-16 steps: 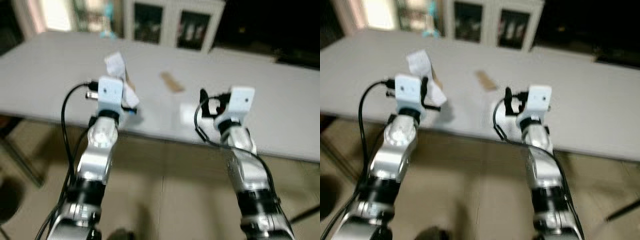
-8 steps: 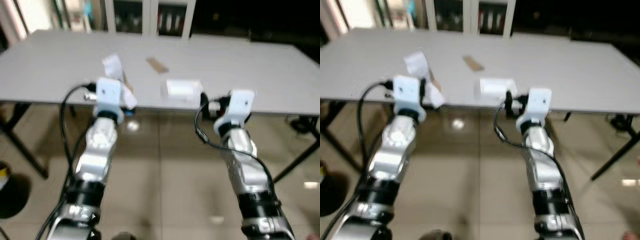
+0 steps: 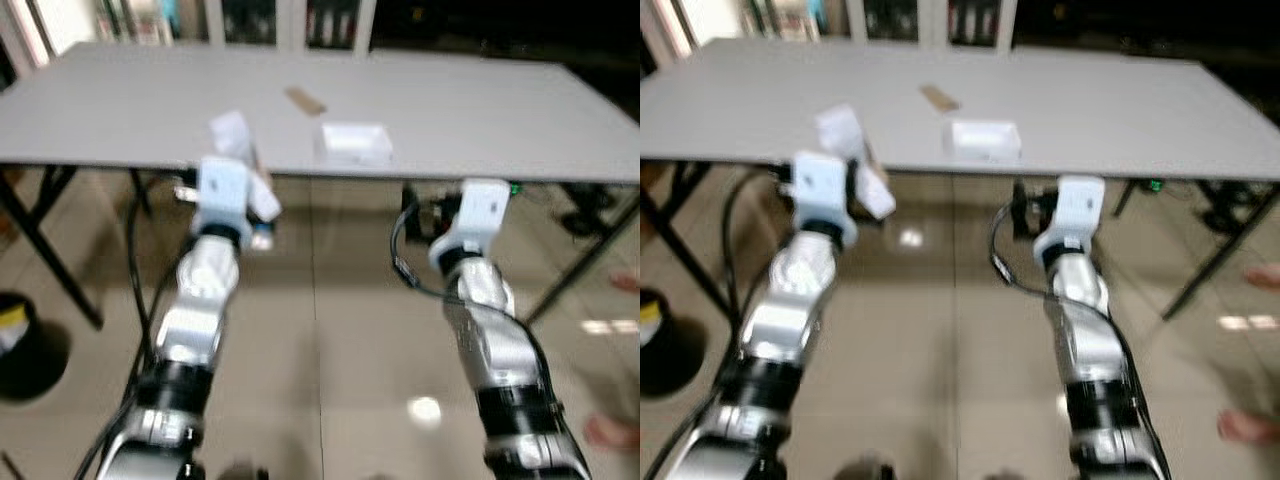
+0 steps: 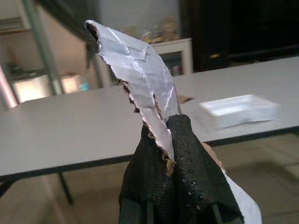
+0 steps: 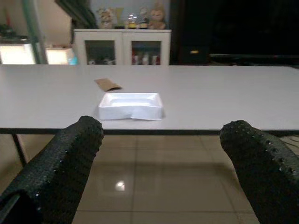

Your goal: Picking trash to rubbish bin

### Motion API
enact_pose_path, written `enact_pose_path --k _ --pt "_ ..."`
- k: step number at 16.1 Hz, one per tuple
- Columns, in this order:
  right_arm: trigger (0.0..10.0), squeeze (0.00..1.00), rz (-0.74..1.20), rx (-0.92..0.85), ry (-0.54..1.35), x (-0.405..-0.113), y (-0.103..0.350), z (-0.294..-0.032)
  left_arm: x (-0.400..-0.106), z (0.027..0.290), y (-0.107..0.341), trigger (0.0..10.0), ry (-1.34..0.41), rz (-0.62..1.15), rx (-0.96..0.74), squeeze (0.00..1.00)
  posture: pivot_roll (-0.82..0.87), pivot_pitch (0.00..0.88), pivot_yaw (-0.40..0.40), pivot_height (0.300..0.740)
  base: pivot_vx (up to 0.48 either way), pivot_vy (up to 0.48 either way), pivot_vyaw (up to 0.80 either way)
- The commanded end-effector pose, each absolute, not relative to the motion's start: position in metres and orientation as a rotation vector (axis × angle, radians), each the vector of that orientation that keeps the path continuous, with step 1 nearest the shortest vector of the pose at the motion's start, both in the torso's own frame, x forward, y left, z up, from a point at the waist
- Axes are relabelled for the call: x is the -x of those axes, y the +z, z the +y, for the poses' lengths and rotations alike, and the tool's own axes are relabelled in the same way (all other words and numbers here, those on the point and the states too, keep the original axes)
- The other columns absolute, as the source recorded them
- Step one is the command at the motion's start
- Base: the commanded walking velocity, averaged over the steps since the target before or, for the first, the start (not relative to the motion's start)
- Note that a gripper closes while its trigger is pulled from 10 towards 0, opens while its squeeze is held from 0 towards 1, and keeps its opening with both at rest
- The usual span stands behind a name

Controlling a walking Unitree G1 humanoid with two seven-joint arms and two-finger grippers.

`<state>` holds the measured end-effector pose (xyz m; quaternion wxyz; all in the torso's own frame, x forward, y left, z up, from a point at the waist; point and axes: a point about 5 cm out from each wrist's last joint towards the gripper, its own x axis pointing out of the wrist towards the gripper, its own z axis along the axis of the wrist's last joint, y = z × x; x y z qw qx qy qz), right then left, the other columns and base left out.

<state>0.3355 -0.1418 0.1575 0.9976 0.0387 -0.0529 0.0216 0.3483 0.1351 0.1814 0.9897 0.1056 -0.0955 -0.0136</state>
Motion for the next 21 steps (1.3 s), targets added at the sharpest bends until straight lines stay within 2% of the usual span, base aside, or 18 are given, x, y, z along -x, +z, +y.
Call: enact_pose_path --k 1,5,8,11,12,13,15,21 --pt "10.0 0.00 -0.092 -0.089 0.039 -0.336 0.156 -0.144 -0.349 0.136 0.181 10.0 -0.019 -0.176 -0.232 0.00 -0.02 0.031 -0.064 0.740 0.000 0.000 0.00" --pt "10.0 0.00 -0.025 -0.097 0.021 -0.336 0.140 -0.150 -0.349 0.142 0.159 10.0 -0.017 -0.089 -0.254 0.00 -0.01 0.038 -0.068 0.740 0.000 0.000 0.00" --pt "10.0 0.00 0.191 -0.066 0.059 -0.329 0.084 -0.156 -0.343 0.162 0.102 10.0 -0.022 0.138 -0.167 0.00 -0.01 0.044 -0.070 0.740 0.000 0.000 0.00" --pt "10.0 0.00 0.353 -0.046 0.100 -0.314 0.043 -0.155 -0.331 0.180 0.063 10.0 0.001 0.300 -0.212 0.00 -0.01 0.049 -0.073 0.740 0.000 0.000 0.00" --pt "10.0 0.00 0.472 -0.025 0.089 -0.301 0.016 -0.157 -0.316 0.188 0.036 10.0 0.016 0.417 -0.195 0.00 0.00 0.049 -0.075 0.740 0.000 0.000 0.00" --pt "10.0 0.00 0.514 -0.018 0.082 -0.295 0.007 -0.158 -0.310 0.191 0.026 10.0 0.023 0.460 -0.189 0.00 0.00 0.049 -0.075 0.740 0.000 0.000 0.00" --pt "10.0 0.00 0.755 0.007 0.078 -0.252 -0.041 -0.157 -0.247 0.201 -0.041 10.0 -0.005 0.789 -0.237 0.00 -0.01 0.042 -0.073 0.740 0.000 0.000 0.00" --pt "10.0 0.00 0.952 0.029 0.054 -0.202 -0.076 -0.169 -0.188 0.212 -0.078 10.0 0.066 0.991 -0.225 0.00 0.01 0.048 -0.092 0.740 0.000 0.000 0.00"
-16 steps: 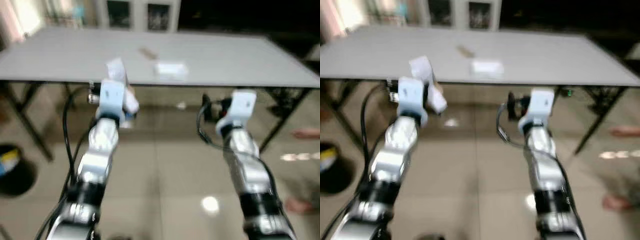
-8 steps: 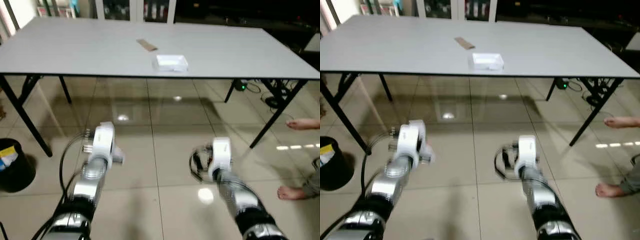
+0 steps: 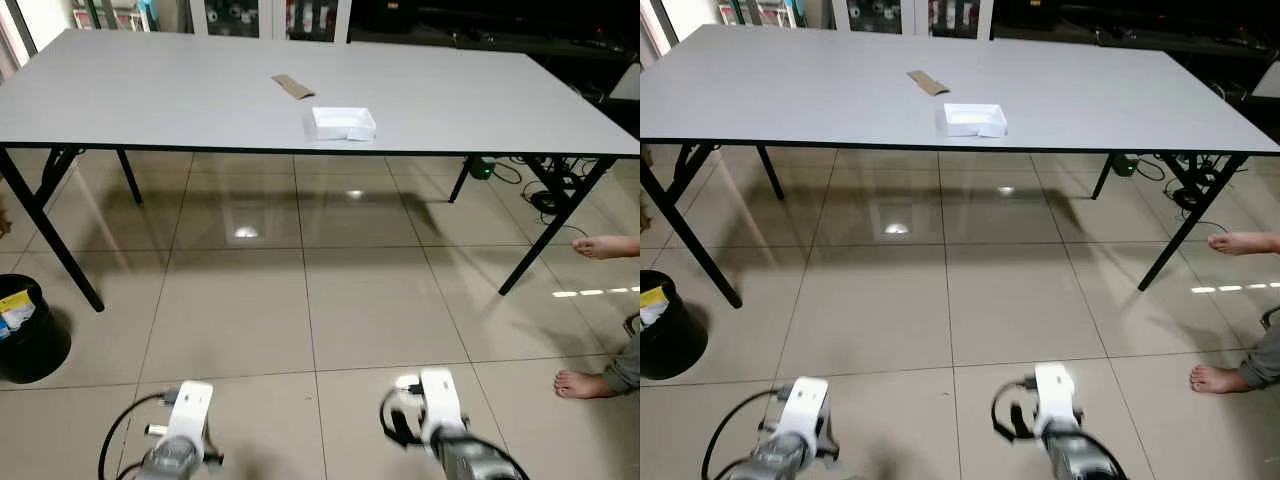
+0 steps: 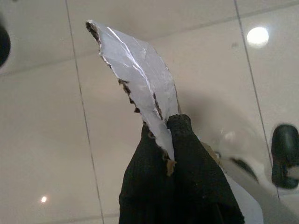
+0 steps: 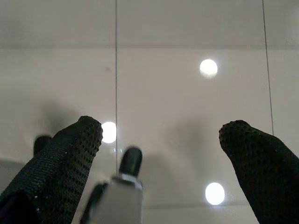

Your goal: Picking trash to rubbish bin

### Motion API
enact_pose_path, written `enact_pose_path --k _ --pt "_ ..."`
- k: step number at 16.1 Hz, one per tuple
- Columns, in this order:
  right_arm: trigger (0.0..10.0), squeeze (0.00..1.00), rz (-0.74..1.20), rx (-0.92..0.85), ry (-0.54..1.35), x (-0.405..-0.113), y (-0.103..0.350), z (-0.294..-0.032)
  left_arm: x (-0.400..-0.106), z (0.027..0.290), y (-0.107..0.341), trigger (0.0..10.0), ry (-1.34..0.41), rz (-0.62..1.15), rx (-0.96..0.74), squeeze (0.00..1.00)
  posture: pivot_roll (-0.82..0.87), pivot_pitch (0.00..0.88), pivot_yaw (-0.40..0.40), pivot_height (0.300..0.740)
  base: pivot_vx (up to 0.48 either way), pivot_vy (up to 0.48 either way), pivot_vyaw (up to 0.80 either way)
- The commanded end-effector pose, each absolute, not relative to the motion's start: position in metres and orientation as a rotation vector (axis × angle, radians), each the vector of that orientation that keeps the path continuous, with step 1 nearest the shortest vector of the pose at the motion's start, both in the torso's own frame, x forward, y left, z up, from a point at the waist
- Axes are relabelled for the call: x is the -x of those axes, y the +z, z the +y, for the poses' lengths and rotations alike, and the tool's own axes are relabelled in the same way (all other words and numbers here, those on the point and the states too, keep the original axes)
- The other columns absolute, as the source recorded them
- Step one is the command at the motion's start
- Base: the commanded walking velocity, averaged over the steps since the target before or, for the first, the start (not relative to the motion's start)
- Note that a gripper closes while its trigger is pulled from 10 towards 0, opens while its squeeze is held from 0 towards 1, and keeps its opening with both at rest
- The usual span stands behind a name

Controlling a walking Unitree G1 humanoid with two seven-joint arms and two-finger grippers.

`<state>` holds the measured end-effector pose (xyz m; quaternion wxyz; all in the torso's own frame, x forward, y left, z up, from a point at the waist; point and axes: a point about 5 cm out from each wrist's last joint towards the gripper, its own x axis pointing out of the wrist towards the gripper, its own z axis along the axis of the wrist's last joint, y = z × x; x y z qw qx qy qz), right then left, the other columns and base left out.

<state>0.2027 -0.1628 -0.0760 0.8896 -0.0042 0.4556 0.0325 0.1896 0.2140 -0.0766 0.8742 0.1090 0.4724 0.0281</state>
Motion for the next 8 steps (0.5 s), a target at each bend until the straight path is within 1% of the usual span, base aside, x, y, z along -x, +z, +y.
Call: enact_pose_path --k 1,2,6,8 --pt "10.0 0.00 0.965 0.024 0.050 -0.1963 -0.0791 -0.1712 -0.1844 0.2119 -0.0798 10.0 0.073 1.000 -0.222 0.00 0.01 0.047 -0.094 0.740 0.000 0.000 0.00" --pt "10.0 0.00 0.967 0.016 0.047 -0.1933 -0.0804 -0.1731 -0.1841 0.2112 -0.0803 10.0 0.073 1.002 -0.225 0.00 0.01 0.045 -0.095 0.740 0.000 0.000 0.00" --pt "10.0 0.00 0.973 0.039 0.048 -0.1893 -0.0824 -0.1745 -0.1883 0.2110 -0.0784 10.0 0.069 0.989 -0.249 0.00 0.01 0.039 -0.095 0.740 0.000 0.000 0.80" --pt "10.0 0.00 0.974 0.060 0.078 -0.1898 -0.0825 -0.1708 -0.1881 0.2095 -0.0788 10.0 0.068 0.986 -0.224 0.00 0.01 0.039 -0.094 0.740 0.000 0.000 0.80"
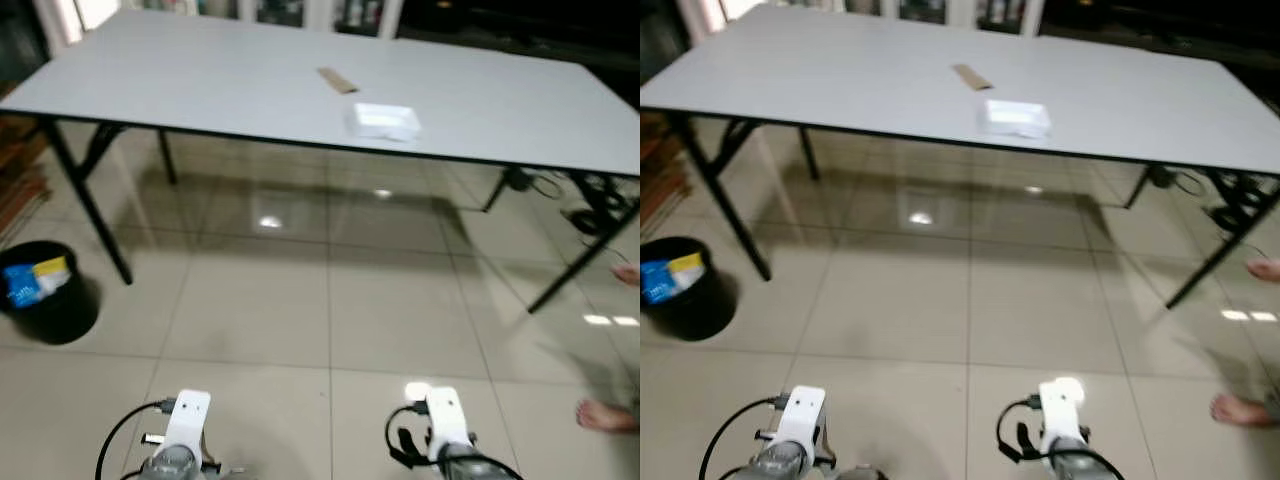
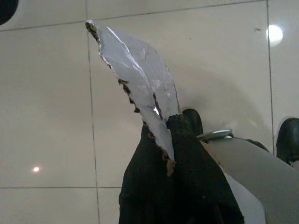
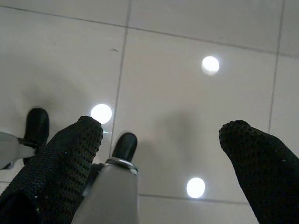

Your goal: Picking trash to rubbish bin

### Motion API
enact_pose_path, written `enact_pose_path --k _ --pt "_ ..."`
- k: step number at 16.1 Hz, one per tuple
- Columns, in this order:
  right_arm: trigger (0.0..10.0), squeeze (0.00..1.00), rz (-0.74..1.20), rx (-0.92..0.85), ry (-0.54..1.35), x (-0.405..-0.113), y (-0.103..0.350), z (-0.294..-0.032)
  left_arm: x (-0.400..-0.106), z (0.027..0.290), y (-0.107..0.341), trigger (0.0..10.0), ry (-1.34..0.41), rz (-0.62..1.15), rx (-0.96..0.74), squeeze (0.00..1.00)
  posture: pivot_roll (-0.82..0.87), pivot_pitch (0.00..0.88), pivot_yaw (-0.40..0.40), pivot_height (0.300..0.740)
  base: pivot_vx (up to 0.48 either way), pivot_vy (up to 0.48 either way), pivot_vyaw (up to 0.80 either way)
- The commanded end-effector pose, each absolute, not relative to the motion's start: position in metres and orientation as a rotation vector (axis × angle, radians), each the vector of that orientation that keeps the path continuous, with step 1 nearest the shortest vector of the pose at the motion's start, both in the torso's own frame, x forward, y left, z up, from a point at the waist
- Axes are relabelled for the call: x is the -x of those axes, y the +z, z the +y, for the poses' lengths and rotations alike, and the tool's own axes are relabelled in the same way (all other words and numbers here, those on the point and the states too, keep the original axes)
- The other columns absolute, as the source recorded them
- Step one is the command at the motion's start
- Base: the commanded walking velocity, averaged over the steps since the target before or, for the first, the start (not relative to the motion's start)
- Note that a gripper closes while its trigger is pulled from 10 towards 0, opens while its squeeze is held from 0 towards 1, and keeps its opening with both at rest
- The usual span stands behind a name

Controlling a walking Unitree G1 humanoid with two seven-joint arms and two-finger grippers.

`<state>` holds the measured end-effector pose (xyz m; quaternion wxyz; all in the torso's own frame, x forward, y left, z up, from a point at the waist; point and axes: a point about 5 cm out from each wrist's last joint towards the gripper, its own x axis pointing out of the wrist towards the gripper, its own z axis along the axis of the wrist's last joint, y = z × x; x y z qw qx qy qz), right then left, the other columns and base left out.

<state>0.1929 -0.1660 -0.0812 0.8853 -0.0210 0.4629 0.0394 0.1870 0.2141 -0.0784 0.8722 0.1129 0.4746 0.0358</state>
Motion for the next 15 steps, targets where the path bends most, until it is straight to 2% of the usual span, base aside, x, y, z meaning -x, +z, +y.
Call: enact_pose_path --k 1,3,6,15 --pt "10.0 0.00 0.973 0.057 0.078 -0.1902 -0.0824 -0.1695 -0.1873 0.2082 -0.0793 10.0 0.057 0.986 -0.238 0.00 0.01 0.038 -0.093 0.740 0.000 0.000 0.80" --pt "10.0 0.00 0.969 0.054 0.088 -0.1919 -0.0818 -0.1666 -0.1845 0.2085 -0.0809 10.0 0.065 1.005 -0.244 0.00 0.01 0.032 -0.092 0.740 0.000 0.000 0.80" --pt "10.0 0.00 0.969 0.048 0.086 -0.1919 -0.0819 -0.1657 -0.1831 0.2092 -0.0815 10.0 0.054 1.012 -0.263 0.00 0.01 0.019 -0.087 0.740 0.000 0.480 0.80" --pt "10.0 0.00 0.981 0.057 0.096 -0.1879 -0.0839 -0.1658 -0.1815 0.2082 -0.0825 10.0 0.039 1.022 -0.296 0.00 0.02 0.000 -0.086 0.740 0.000 0.000 0.80"
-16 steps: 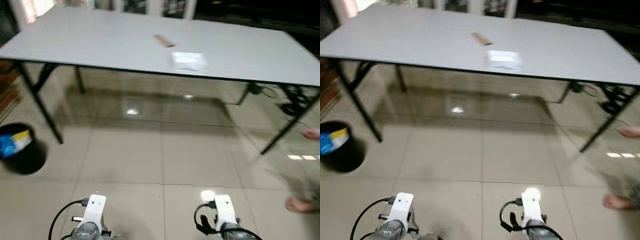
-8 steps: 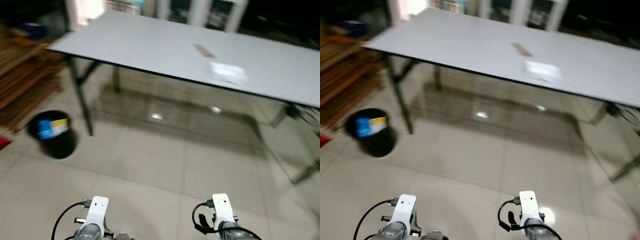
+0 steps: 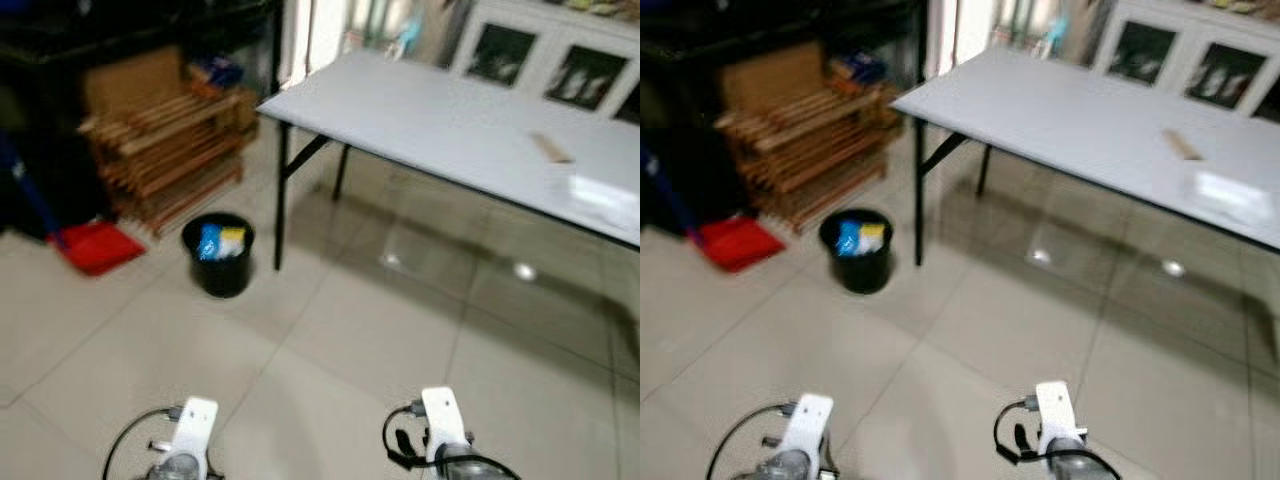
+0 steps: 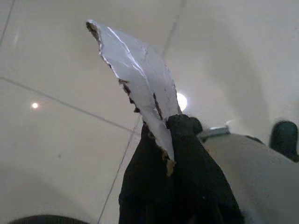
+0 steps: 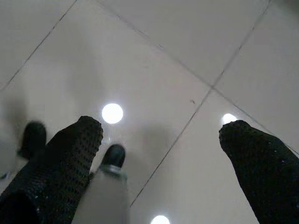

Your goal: Picking trash to rubbish bin

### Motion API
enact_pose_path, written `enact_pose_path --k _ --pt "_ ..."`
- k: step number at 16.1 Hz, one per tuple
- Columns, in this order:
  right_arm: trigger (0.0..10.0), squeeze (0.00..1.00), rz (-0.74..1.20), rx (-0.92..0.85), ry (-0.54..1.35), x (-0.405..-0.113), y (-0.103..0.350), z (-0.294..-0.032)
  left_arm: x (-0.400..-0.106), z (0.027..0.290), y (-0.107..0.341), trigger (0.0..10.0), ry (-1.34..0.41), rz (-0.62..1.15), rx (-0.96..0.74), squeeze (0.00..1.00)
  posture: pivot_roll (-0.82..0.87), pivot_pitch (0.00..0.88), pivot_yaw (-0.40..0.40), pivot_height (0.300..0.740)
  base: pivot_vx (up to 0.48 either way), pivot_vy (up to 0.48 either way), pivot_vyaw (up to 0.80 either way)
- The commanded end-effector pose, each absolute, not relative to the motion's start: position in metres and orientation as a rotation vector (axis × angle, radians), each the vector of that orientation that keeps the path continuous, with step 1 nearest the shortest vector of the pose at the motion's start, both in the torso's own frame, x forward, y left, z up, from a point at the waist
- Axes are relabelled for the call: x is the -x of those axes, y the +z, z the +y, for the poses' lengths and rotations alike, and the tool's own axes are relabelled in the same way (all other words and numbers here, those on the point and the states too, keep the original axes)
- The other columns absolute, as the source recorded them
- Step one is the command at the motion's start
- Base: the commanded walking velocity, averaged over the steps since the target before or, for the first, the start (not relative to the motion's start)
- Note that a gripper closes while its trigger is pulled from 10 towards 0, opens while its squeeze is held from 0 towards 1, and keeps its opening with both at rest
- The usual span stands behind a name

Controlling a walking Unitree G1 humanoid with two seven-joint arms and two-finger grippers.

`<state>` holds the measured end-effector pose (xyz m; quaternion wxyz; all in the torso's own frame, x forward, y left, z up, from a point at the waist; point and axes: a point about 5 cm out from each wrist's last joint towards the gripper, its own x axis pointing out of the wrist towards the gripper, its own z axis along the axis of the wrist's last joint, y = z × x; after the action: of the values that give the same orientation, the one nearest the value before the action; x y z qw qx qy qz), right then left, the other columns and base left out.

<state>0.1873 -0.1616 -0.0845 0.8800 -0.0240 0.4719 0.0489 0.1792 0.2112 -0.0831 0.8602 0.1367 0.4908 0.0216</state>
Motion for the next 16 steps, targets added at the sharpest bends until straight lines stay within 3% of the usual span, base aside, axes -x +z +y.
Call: enact_pose_path --k 1,6,10,16 --pt "10.0 0.00 0.980 0.057 0.099 -0.1886 -0.0836 -0.1651 -0.1811 0.2089 -0.0826 10.0 0.042 1.024 -0.296 0.00 0.02 0.000 -0.087 0.740 0.000 0.000 0.80" --pt "10.0 0.00 0.972 0.051 0.098 -0.1913 -0.0823 -0.1653 -0.1841 0.2085 -0.0812 10.0 0.060 1.007 -0.266 0.00 0.02 0.013 -0.094 0.740 0.000 0.000 0.80" --pt "10.0 0.00 0.947 -0.013 0.084 -0.1943 -0.0805 -0.1627 -0.1842 0.2111 -0.0808 10.0 0.086 1.016 -0.273 0.00 0.02 0.032 -0.089 0.740 0.000 0.000 0.00" --pt "10.0 0.00 0.942 -0.018 0.102 -0.1969 -0.0794 -0.1587 -0.1839 0.2153 -0.0803 10.0 0.105 1.029 -0.299 0.00 0.02 0.042 -0.084 0.740 0.433 0.000 0.00"
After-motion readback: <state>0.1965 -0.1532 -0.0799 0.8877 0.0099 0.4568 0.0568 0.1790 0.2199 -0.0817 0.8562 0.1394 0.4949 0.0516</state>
